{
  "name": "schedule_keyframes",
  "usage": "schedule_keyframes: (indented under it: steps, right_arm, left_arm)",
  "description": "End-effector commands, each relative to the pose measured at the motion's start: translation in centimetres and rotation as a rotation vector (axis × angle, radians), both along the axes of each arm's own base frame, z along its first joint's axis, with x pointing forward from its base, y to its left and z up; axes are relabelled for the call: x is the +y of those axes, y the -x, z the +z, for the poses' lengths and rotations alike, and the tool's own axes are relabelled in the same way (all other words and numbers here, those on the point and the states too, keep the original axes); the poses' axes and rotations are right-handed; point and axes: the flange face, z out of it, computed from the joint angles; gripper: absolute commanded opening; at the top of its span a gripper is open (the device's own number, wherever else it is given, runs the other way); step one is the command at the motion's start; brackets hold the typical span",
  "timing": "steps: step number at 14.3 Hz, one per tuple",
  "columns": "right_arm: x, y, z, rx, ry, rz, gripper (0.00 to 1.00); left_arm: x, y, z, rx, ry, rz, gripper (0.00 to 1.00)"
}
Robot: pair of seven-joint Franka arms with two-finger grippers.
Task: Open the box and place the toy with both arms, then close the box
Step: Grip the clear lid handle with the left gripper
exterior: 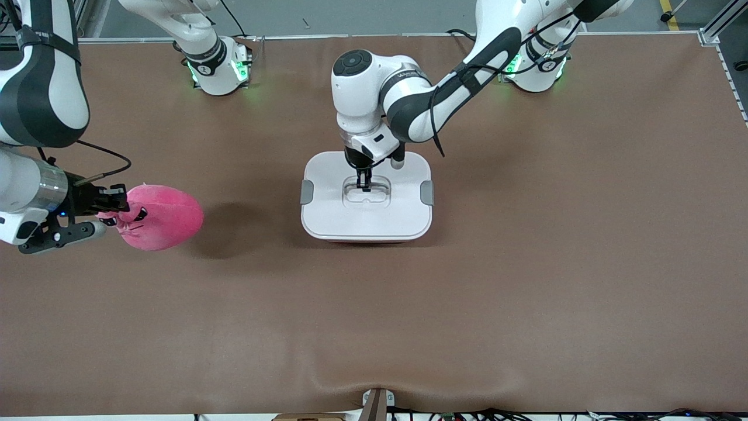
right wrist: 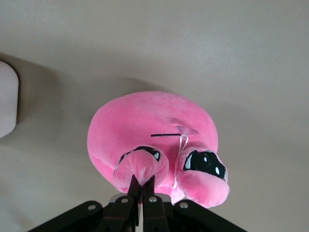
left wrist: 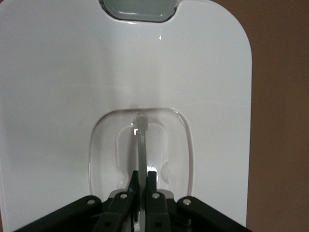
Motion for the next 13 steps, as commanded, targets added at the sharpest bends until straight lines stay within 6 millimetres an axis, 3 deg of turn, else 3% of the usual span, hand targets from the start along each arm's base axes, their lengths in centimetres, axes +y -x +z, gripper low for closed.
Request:
schedule_keyframes:
  steps: [1,4,8,11,13]
  right_arm:
    - [1.4,0.8,1.0,0.031,-0.023,0.026,0.00]
    - [2.7,0.8,1.3,0.027,-0.021,0.040,0.00]
    - [3.9,0.5,2.3,0.003,-0.012,0.072,0.00]
    - [4.0,0.4,2.3,0.004,-0.016,0.079,0.00]
    - [4.7,0.5,2.4,0.004,-0.020,0.095,0.00]
  left_arm:
    - [-0.7,0.1,0.4,-0.065,0.053,0.204,0.00]
    - [-0.6,0.2,1.5,-0.078,0.049,0.188,0.00]
    - [-0.4,1.4,4.9,-0.096,0.035,0.178,0.00]
    - [0.3,1.8,8.1,-0.094,0.021,0.159,0.00]
    - [2.1,0.6,10.9,-0.069,0.038,0.139,0.00]
